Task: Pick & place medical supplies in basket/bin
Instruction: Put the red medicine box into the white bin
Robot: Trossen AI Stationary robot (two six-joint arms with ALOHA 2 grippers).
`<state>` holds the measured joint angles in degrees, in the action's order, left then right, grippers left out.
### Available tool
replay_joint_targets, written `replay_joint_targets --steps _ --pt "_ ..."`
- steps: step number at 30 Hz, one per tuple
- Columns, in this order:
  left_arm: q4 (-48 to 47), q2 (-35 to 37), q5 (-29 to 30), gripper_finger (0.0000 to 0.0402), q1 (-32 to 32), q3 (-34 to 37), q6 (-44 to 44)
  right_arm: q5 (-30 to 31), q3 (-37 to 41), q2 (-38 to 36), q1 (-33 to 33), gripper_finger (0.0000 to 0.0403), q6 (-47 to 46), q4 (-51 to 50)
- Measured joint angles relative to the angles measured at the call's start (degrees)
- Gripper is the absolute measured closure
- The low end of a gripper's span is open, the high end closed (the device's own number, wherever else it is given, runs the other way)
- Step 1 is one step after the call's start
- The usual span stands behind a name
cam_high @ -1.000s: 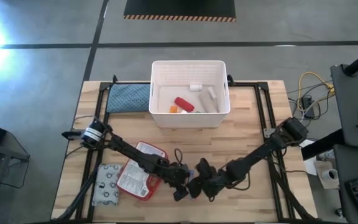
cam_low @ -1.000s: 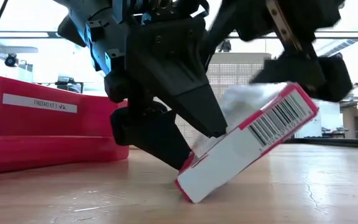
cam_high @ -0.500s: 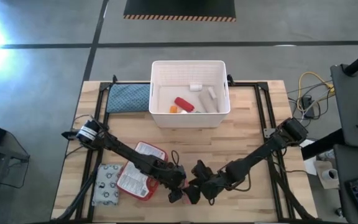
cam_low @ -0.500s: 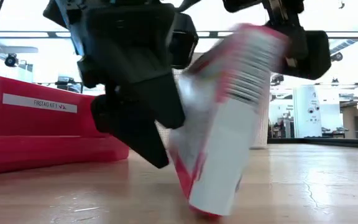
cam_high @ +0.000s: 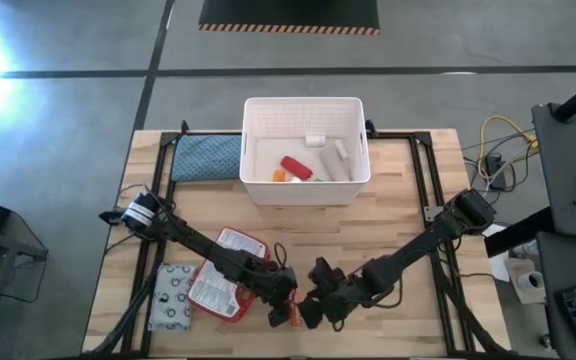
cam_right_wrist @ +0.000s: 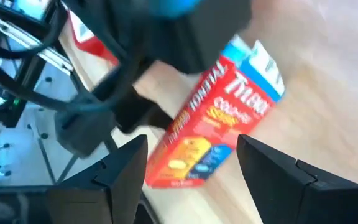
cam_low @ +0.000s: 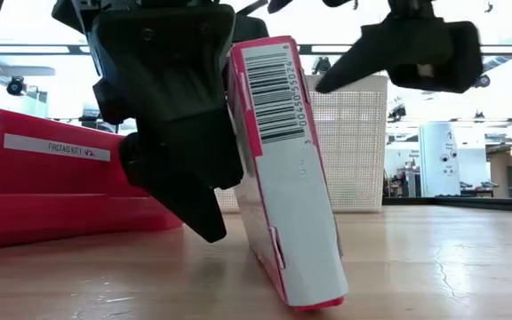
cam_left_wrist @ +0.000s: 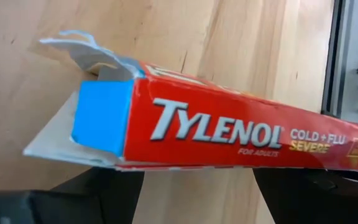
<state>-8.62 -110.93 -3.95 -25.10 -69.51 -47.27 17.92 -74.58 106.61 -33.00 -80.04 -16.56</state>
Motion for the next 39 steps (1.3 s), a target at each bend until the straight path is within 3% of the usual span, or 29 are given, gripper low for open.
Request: replay_joint_targets --steps 12,21,27,39 --pt "1.82 0.06 1.47 0.0133 0.02 0.32 0.27 -1.19 0.01 0.3 -3.02 0.0165 -1.73 -0.58" --pt "3.71 0.08 2.7 0.0133 0.15 0.43 0.27 2.39 0.97 2.28 -1.33 0.0165 -0.83 -1.25" --pt "2.97 0.08 2.64 0.0133 -0.09 1.62 1.44 -2.82 1.02 7.26 -0.14 0.0165 -2.71 6.39" --pt "9.62 0.08 4.58 0.0133 0.38 1.94 1.48 -3.08 -0.03 5.08 -2.46 0.0165 -4.77 3.93"
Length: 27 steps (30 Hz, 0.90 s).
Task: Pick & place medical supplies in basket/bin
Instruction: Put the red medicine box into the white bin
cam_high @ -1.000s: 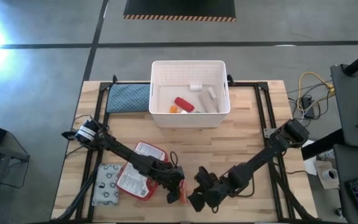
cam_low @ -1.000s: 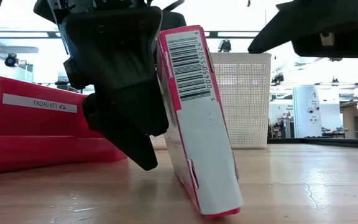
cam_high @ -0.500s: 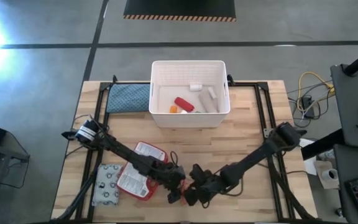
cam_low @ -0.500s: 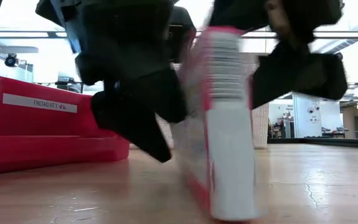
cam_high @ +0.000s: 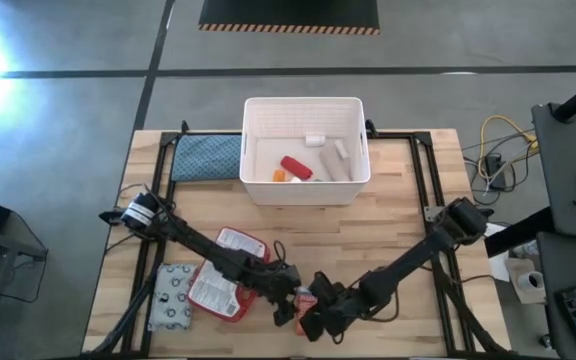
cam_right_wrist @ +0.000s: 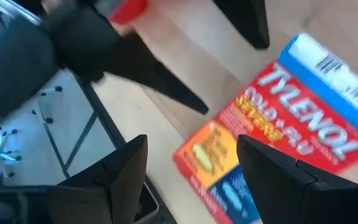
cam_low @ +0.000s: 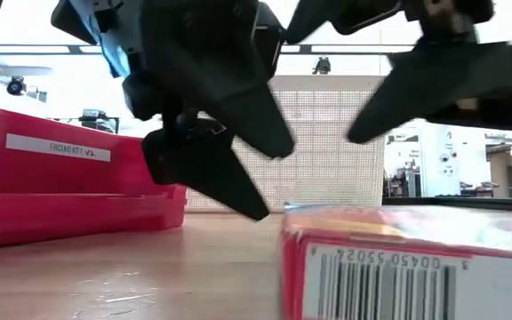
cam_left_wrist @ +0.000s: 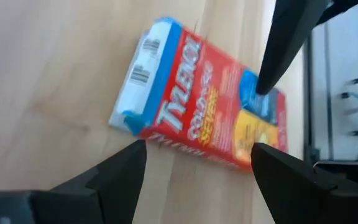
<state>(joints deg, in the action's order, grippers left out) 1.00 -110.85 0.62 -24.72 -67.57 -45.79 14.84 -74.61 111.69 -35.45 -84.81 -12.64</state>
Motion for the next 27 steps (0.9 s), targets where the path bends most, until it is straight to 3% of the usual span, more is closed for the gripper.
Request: replay_joint_targets --steps 5,10,13,18,27 --pt "1.04 0.0 1.01 0.0133 0.29 0.02 0.25 0.29 -0.13 -1.88 -3.06 0.0165 -3.83 -6.44" --pt "1.45 0.0 1.01 0.0133 0.01 0.15 -0.26 2.37 -0.05 -3.93 -8.24 0.0165 -18.27 -17.8" --pt "2.02 0.0 0.46 0.0133 -0.46 0.15 -0.8 1.08 1.41 -3.23 -9.32 0.0165 -21.62 -14.28" --pt "1.96 -0.09 -0.61 0.0133 -1.08 0.17 -1.93 4.28 2.9 -0.93 -8.55 0.0165 -24.5 -10.97" --pt "3.08 -2.57 -0.7 0.0133 -1.39 0.11 -5.56 5.35 6.77 -0.03 -4.98 0.0165 -20.38 -5.98"
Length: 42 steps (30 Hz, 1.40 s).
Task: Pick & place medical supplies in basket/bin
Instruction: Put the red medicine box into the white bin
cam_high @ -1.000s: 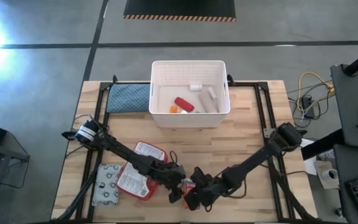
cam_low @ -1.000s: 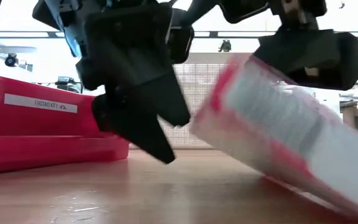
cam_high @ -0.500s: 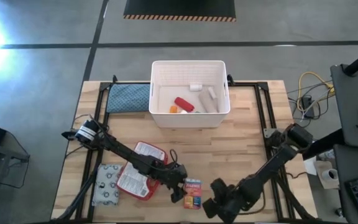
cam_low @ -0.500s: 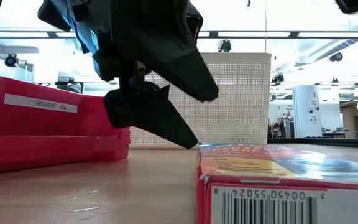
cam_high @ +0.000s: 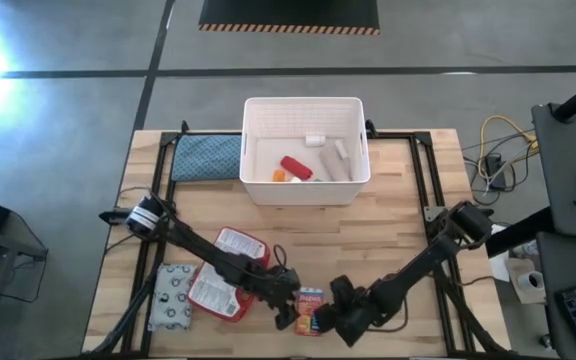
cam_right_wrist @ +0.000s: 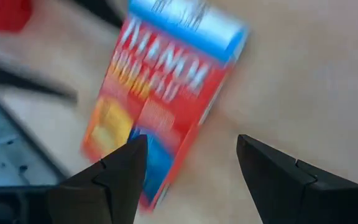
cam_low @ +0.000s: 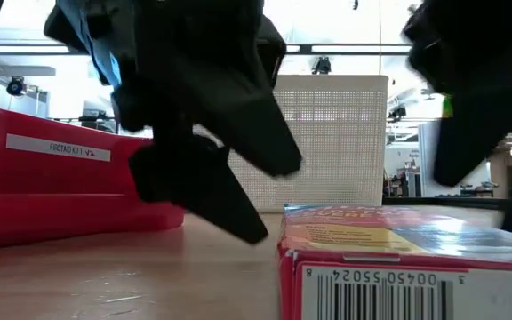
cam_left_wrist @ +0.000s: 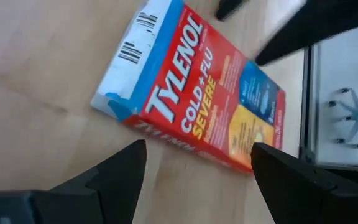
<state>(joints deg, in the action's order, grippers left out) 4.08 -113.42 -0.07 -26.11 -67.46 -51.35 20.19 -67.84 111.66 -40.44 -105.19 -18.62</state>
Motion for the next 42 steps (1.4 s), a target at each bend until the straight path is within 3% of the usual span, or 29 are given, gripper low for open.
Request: replay_joint_targets --steps 3,10,17,27,42 --pt "2.55 -1.39 -1.45 0.0133 -0.04 0.0 -1.92 0.71 2.0 0.0 1.35 0.0165 0.55 2.36" --pt "3.37 -2.04 -2.06 0.0133 -0.11 0.07 -3.41 -1.26 7.14 0.0 2.19 0.0165 3.64 18.47" --pt "1.9 -2.04 -2.11 0.0133 -0.13 0.42 -3.16 -4.42 7.69 -0.04 2.24 0.0165 8.03 20.86" --pt "-0.77 0.61 -4.37 0.0132 -0.19 0.93 -3.59 -3.39 -1.15 -0.15 4.27 0.0165 23.34 20.03" --pt "-10.31 6.55 -3.94 0.0132 -0.79 1.14 -1.65 -2.51 -2.15 -0.26 9.23 0.0165 31.88 23.93"
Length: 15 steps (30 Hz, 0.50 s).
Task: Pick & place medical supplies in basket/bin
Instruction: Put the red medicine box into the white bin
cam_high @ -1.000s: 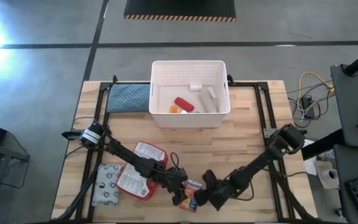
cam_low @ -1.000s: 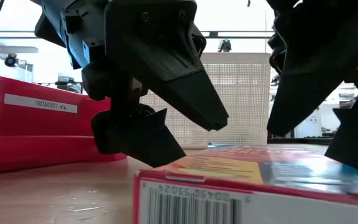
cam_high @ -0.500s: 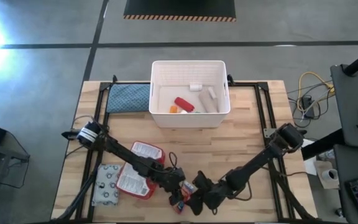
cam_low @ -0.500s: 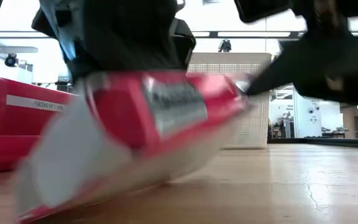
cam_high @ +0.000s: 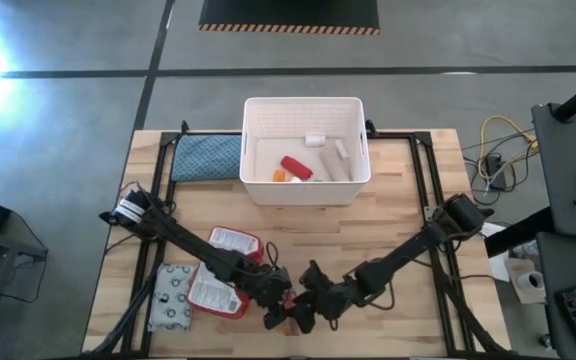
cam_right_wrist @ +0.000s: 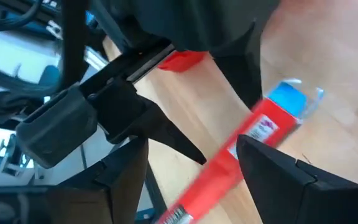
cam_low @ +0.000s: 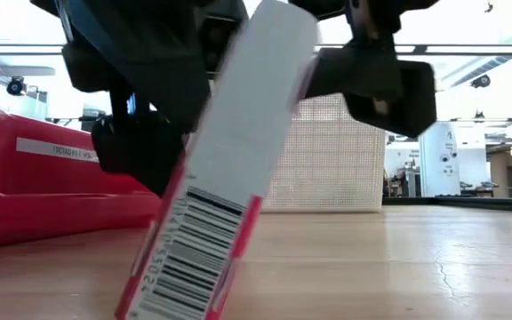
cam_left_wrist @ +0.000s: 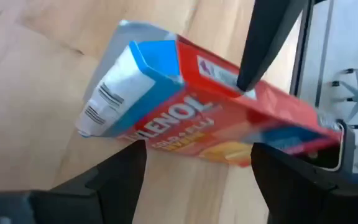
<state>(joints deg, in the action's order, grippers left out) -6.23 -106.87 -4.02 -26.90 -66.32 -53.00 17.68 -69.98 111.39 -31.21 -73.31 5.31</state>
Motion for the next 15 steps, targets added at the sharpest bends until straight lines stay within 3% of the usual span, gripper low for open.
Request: replay_joint_targets --steps 9,15 --pt "-4.39 4.28 3.23 0.0132 -1.15 1.93 0.79 0.29 0.03 0.01 1.06 0.0165 5.19 7.34" --pt "-4.43 4.62 4.62 0.0132 -1.15 3.08 0.32 1.39 -0.38 -3.55 0.66 0.0165 -6.57 -7.53"
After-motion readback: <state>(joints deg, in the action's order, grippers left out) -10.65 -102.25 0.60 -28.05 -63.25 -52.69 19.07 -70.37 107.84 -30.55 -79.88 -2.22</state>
